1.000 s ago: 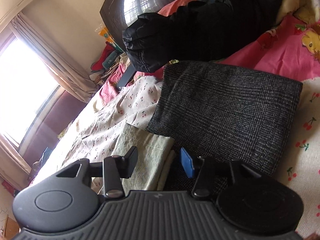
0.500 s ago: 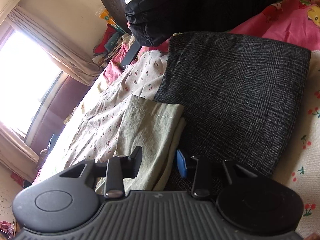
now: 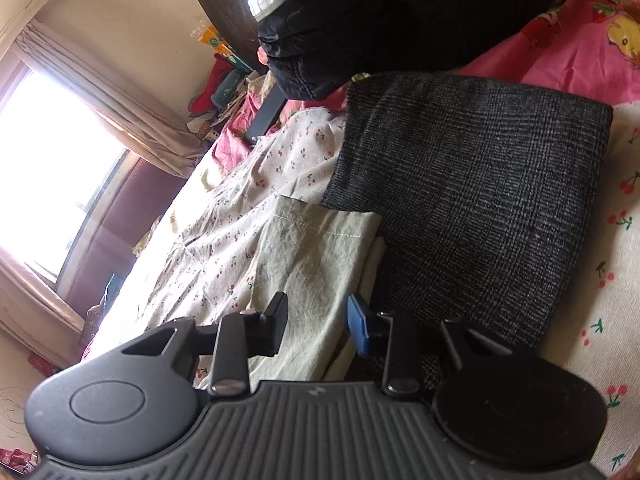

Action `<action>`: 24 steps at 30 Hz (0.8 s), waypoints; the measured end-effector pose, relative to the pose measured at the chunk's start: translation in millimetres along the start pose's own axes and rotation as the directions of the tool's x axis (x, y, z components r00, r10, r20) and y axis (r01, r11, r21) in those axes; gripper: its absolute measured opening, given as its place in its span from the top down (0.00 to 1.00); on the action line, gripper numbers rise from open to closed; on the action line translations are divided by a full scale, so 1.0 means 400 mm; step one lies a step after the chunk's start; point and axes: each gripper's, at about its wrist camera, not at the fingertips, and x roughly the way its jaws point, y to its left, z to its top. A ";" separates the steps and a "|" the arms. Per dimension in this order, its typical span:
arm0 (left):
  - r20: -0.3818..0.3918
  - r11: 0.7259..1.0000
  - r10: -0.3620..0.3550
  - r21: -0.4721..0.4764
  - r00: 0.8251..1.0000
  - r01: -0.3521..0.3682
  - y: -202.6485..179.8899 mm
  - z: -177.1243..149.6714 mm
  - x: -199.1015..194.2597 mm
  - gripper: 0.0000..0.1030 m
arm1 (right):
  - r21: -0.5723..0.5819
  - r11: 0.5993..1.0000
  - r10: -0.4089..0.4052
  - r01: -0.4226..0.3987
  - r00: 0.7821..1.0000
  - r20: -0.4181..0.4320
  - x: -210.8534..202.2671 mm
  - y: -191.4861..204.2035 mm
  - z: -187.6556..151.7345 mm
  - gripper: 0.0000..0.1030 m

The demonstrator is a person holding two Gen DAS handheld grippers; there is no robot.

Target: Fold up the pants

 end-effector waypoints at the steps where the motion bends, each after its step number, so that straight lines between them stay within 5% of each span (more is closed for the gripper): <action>1: 0.000 1.000 -0.001 -0.004 1.000 0.001 0.001 -0.001 0.000 0.55 | 0.021 1.000 0.002 -0.002 1.000 -0.007 0.007 -0.008 -0.001 0.67; 6: -0.002 1.000 -0.003 -0.008 1.000 0.003 0.002 0.002 0.006 0.55 | 0.031 1.000 0.003 -0.004 1.000 0.016 0.034 -0.013 0.010 0.68; 9: 0.007 1.000 0.001 -0.016 1.000 -0.001 0.006 0.007 0.002 0.55 | 0.064 0.997 0.033 -0.034 0.999 0.004 0.047 -0.017 0.026 0.97; 14: 0.037 1.000 -0.008 -0.023 0.999 0.009 0.018 0.012 -0.027 0.55 | 0.018 0.989 0.143 -0.145 0.988 0.065 -0.036 0.014 0.040 0.97; 22: -0.006 1.000 -0.014 0.004 1.000 0.014 -0.007 -0.007 -0.011 0.55 | 0.000 1.000 -0.005 0.005 1.000 -0.015 0.016 -0.038 0.010 0.89; 24: -0.002 1.000 -0.018 0.001 1.000 0.018 -0.004 -0.006 -0.015 0.55 | 0.017 1.000 -0.005 0.005 1.000 0.014 0.000 -0.052 0.005 0.75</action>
